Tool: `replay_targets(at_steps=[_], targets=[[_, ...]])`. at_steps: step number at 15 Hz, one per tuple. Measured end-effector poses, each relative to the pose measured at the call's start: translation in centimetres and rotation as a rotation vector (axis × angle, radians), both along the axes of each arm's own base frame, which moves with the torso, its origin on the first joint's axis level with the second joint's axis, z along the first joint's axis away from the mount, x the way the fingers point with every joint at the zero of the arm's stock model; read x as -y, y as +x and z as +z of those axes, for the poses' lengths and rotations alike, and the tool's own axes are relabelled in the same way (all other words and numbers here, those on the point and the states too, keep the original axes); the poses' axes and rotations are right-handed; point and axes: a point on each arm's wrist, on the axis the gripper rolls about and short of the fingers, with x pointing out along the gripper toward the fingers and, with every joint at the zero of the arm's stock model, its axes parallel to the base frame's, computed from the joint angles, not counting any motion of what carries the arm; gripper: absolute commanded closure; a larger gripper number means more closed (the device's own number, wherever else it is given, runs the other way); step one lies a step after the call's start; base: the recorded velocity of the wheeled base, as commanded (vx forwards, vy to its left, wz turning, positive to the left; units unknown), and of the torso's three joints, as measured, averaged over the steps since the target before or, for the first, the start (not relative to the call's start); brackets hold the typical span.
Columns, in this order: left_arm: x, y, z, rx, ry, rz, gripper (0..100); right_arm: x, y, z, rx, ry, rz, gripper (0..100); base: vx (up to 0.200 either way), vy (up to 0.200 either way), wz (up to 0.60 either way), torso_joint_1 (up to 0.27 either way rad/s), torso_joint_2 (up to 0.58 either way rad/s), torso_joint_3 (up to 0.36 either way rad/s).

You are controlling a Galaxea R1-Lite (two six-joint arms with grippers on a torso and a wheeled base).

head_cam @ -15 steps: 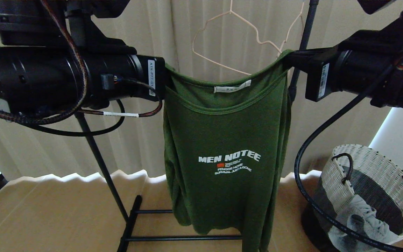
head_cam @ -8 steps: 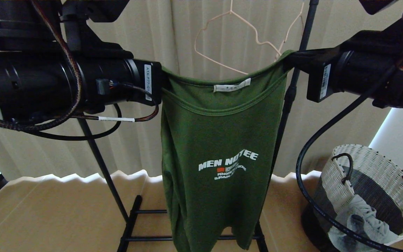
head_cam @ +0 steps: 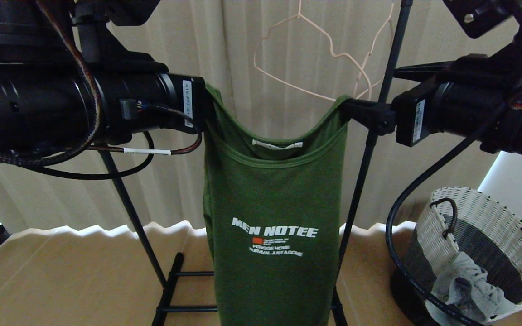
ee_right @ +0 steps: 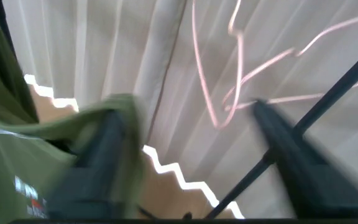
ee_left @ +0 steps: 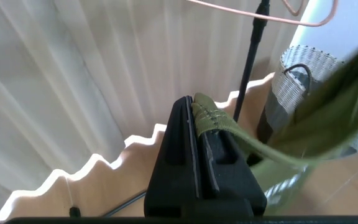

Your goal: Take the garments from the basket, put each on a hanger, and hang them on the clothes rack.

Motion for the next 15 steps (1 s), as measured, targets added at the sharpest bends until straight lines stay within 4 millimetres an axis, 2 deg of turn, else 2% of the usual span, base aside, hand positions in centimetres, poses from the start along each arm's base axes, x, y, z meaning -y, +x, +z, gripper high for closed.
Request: replay_targets(at_steps=[8, 12, 15], targets=[[-3.0, 1.9, -1.5, -0.044, 0.027, 0.123, 100, 1.8, -2.2, -1.1, -0.018, -0.014, 0.005, 0, 0.000, 0.000, 0.00, 0.000, 0.00, 0.000], [-3.3, 1.8, -1.5, -0.042, 0.026, 0.130, 100, 2.0, -2.6, -0.7, 0.000, 0.004, 0.021, 0, 0.000, 0.000, 0.00, 0.000, 0.00, 0.000], [-3.2, 1.6, -1.4, -0.040, 0.024, 0.128, 100, 1.8, -2.8, -0.5, 0.005, 0.018, 0.161, 0, 0.000, 0.000, 0.00, 0.000, 0.00, 0.000]])
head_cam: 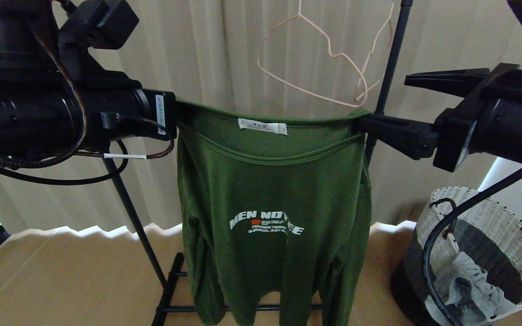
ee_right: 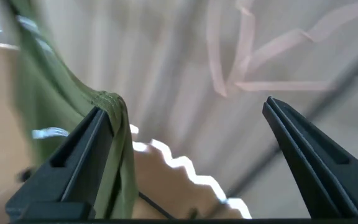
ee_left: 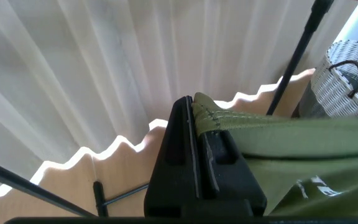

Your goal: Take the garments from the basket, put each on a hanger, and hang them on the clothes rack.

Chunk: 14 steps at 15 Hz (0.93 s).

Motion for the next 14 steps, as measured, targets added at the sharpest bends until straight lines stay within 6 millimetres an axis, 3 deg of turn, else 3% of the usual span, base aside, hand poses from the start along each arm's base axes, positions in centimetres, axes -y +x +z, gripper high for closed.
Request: replay_targets(at_steps=[8, 14], targets=[[-0.1, 0.4, -0.1, -0.004, 0.003, 0.014, 100, -1.3, -0.6, -0.6, -0.027, -0.002, 0.248, 0, 0.000, 0.000, 0.00, 0.000, 0.00, 0.000], [-0.4, 2.1, -0.9, -0.019, 0.046, 0.075, 100, -4.5, -0.8, -2.1, -0.062, -0.031, 0.351, 0, 0.000, 0.000, 0.00, 0.000, 0.00, 0.000]])
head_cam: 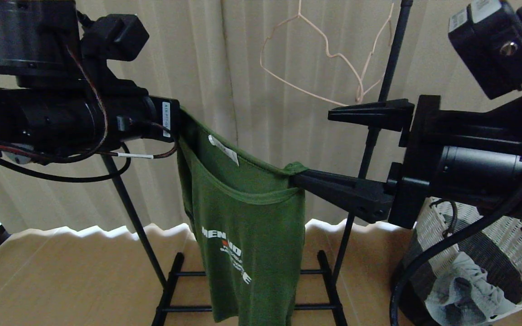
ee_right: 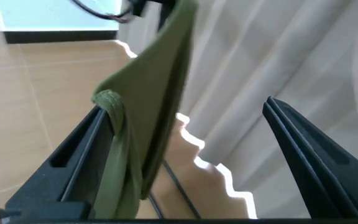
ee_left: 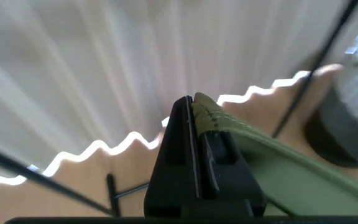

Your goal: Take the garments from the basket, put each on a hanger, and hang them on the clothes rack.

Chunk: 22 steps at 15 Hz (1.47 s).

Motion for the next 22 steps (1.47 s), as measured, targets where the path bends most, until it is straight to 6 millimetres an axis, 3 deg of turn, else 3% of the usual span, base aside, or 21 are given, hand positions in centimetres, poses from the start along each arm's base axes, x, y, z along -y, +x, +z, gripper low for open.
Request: replay_targets(at_steps=[4, 10, 15, 18, 22], targets=[[-1.3, 0.7, -0.2, -0.004, 0.006, 0.052, 100, -0.5, 0.3, -0.6, -0.007, -0.008, 0.008, 0, 0.000, 0.000, 0.00, 0.000, 0.00, 0.000], [-1.5, 0.6, -0.1, 0.014, 0.005, 0.056, 100, -0.2, 0.6, -2.1, -0.040, -0.052, -0.024, 0, 0.000, 0.000, 0.00, 0.000, 0.00, 0.000], [-4.0, -3.2, -1.7, -0.008, 0.094, 0.067, 100, 4.6, 3.4, -2.9, -0.043, -0.102, -0.453, 0, 0.000, 0.000, 0.00, 0.000, 0.00, 0.000], [-6.5, -6.1, -2.8, -0.013, 0.112, 0.119, 100, 8.0, 3.5, -4.1, -0.059, -0.130, -0.642, 0, 0.000, 0.000, 0.00, 0.000, 0.00, 0.000], [-8.1, -8.9, -5.1, 0.054, 0.105, 0.154, 100, 12.0, 2.6, -4.5, -0.057, -0.116, -0.833, 0, 0.000, 0.000, 0.00, 0.000, 0.00, 0.000]])
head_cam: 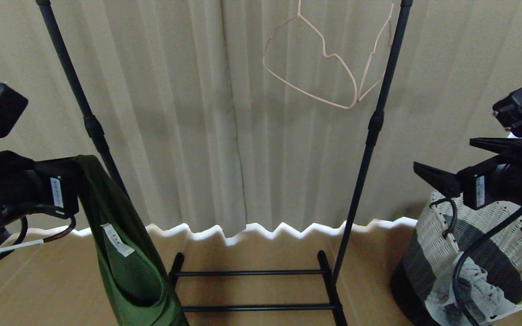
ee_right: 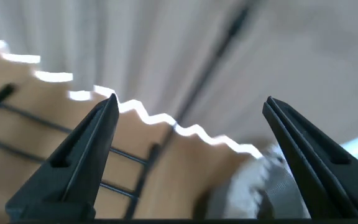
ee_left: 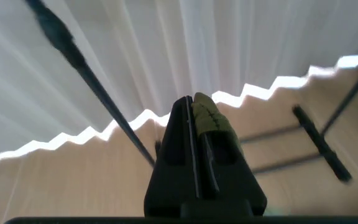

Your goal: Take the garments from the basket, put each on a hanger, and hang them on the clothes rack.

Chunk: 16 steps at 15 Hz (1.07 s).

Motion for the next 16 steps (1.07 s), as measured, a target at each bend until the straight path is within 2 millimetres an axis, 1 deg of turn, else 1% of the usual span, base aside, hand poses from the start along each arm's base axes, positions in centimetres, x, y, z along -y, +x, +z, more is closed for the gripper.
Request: replay_targets(at_steps=[2, 4, 6, 8, 9, 12, 14, 16], targets=[[-1.0, -1.2, -1.0, 0.018, 0.040, 0.031, 100, 1.5, -0.8, -0.3, 0.011, 0.003, -0.061, 0, 0.000, 0.000, 0.00, 0.000, 0.00, 0.000], [-1.7, -2.5, -1.8, 0.016, 0.045, 0.052, 100, 2.5, -1.7, -1.0, 0.028, 0.009, -0.099, 0, 0.000, 0.000, 0.00, 0.000, 0.00, 0.000], [-2.0, -3.9, -2.8, 0.012, 0.046, 0.057, 100, 3.4, -2.6, -1.7, 0.051, 0.014, -0.134, 0, 0.000, 0.000, 0.00, 0.000, 0.00, 0.000], [-2.2, -5.0, -3.6, 0.014, 0.048, 0.055, 100, 4.2, -3.5, -2.0, 0.067, 0.018, -0.172, 0, 0.000, 0.000, 0.00, 0.000, 0.00, 0.000], [-2.3, -5.4, -3.9, 0.012, 0.050, 0.055, 100, 4.5, -4.0, -2.1, 0.071, 0.019, -0.181, 0, 0.000, 0.000, 0.00, 0.000, 0.00, 0.000], [-2.5, -6.2, -5.0, -0.008, 0.051, 0.058, 100, 4.8, -4.8, -3.2, 0.051, 0.013, -0.190, 0, 0.000, 0.000, 0.00, 0.000, 0.00, 0.000], [-2.6, -6.4, -5.5, -0.016, 0.053, 0.058, 100, 4.9, -5.1, -3.5, 0.047, 0.012, -0.190, 0, 0.000, 0.000, 0.00, 0.010, -0.19, -0.193], [-2.6, -6.6, -5.7, -0.020, 0.054, 0.059, 100, 4.9, -5.2, -3.7, 0.041, 0.013, -0.190, 0, 0.000, 0.000, 0.00, 0.029, -0.25, -0.317]])
